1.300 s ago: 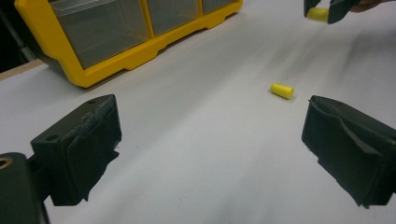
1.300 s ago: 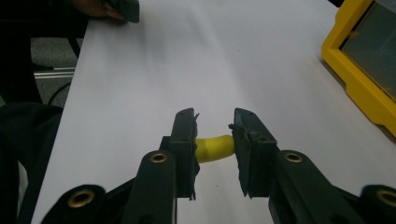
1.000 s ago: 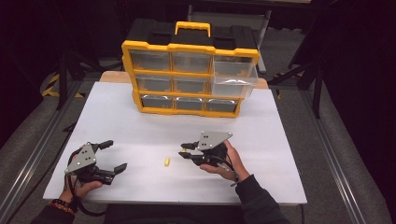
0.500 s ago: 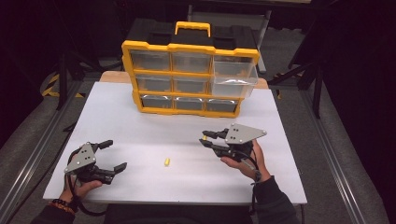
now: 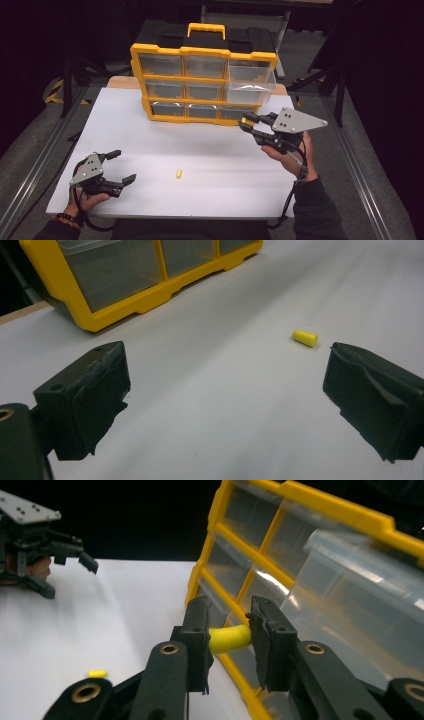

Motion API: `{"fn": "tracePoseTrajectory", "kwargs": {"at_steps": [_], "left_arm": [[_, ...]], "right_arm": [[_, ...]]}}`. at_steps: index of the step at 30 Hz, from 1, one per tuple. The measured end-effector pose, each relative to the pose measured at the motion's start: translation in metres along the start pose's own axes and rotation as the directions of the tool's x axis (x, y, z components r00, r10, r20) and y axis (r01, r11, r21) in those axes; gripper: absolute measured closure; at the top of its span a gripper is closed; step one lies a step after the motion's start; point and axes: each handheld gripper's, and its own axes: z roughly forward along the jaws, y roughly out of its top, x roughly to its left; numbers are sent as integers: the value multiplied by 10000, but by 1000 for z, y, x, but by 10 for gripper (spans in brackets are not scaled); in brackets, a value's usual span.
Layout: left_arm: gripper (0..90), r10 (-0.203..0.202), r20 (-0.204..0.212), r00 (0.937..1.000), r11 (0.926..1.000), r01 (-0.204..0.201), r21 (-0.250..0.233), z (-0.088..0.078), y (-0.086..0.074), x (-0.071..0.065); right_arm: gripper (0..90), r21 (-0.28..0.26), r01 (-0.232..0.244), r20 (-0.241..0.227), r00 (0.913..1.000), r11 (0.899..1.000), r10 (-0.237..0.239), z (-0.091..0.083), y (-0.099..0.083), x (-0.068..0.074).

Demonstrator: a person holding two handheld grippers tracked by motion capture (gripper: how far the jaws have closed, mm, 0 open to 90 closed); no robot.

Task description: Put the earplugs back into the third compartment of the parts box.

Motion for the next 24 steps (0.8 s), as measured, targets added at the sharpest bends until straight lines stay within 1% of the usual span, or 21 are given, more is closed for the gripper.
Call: {"fn": "tracePoseTrajectory", "kwargs": {"at_steps": [2, 6, 7, 9, 13, 15, 19, 20, 22, 24], "left_arm": [[59, 6, 3, 10000, 10000, -6, 33, 0, 0, 0], [59, -16, 36, 10000, 10000, 15, 46, 1, 0, 0], [59, -7, 37, 10000, 10000, 7, 58, 2, 0, 0], [59, 8, 33, 10000, 10000, -9, 63, 1, 0, 0], [59, 13, 41, 10000, 10000, -13, 54, 1, 0, 0], [59, 28, 57, 10000, 10000, -28, 42, 1, 0, 0], [59, 36, 72, 10000, 10000, -36, 51, 1, 0, 0], [59, 36, 70, 10000, 10000, -36, 47, 1, 0, 0], [59, 42, 82, 10000, 10000, -43, 50, 1, 0, 0], [59, 46, 93, 9999, 10000, -46, 61, 1, 0, 0]], "right_arm": [[704, -60, 118, 186, 9998, 9999, -117, -3, 8, -4], [704, -226, 236, 384, 9990, 9995, -227, -5, 22, -12], [704, -325, 185, 378, 9991, 9993, -172, -6, 25, -15], [704, -387, 153, 509, 9986, 9991, -133, -8, 32, -21], [703, -481, 163, 931, 9956, 9987, -117, -11, 48, -34], [703, -393, 211, 1123, 9935, 9990, -166, -11, 52, -40], [701, -191, -8, 1456, 9893, 9998, 36, -7, 58, -54], [701, -182, -100, 1470, 9891, 9998, 126, -6, 59, -57], [700, -18, -161, 1676, 9857, 9999, 161, -3, 59, -64], [699, 9, -337, 1706, 9848, 9994, 330, -1, 58, -69]]}}
